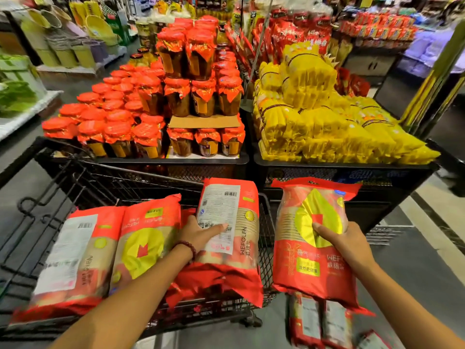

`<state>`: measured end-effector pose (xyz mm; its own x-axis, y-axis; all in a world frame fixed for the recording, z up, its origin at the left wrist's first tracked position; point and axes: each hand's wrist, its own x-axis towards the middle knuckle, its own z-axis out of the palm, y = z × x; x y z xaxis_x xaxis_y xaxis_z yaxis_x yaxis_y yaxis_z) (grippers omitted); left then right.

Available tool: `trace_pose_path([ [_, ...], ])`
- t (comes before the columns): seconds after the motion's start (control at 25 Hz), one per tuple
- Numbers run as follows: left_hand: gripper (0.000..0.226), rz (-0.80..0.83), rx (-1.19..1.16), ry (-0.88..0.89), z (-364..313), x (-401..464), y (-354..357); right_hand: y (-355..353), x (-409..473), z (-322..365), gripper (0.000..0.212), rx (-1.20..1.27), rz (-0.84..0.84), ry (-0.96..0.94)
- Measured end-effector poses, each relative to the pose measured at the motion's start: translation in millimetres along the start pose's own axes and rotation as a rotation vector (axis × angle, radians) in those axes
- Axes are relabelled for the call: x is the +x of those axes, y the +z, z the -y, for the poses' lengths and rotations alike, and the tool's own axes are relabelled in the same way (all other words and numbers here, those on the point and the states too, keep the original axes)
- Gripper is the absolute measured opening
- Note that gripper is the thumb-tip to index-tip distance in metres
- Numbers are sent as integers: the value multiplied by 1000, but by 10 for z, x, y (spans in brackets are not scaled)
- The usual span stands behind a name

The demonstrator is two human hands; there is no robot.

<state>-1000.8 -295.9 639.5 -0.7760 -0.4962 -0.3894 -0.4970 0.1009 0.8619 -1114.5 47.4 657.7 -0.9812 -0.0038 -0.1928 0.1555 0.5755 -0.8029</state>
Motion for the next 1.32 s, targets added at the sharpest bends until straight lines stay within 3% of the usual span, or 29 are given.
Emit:
trace_pose_path([
  [0.24,118,7,66,-171,664,904,606,33,418,-114,72,-36,18,21],
  [0.32,119,-6,140,-207,688,950,803,54,548,-179,78,-45,28,41],
  [0.44,97,-32,139,-283,645,850,1060,94,741,-330,100,-46,49,73],
  [0.52,84,-60,97,-330,806,904,1208,142,829,-338,101,-55,69,85],
  [0.64,90,-16,68,-393,1010,992,1350,206,942,-317,97,-32,69,76],
  [0.72,76,54,241,-394,1071,1047,1392,240,1000,-304,95,-28,55,69],
  [0.8,83,131,582,-341,930,977,1329,234,1021,-265,91,-43,62,61],
  [0.88,96,130,860,-137,511,939,1143,217,1006,-174,88,-51,54,63],
  [1.0,102,-19,1103,314,-496,951,662,230,969,105,88,-15,65,62],
  [1.08,99,-168,1206,519,-1097,978,276,322,945,337,87,7,83,41],
  [1.2,97,-346,1338,624,-1592,971,-267,629,878,616,79,-3,183,21],
  [1.32,95,-445,1331,645,-1681,946,-629,1128,736,636,69,-62,290,60],
])
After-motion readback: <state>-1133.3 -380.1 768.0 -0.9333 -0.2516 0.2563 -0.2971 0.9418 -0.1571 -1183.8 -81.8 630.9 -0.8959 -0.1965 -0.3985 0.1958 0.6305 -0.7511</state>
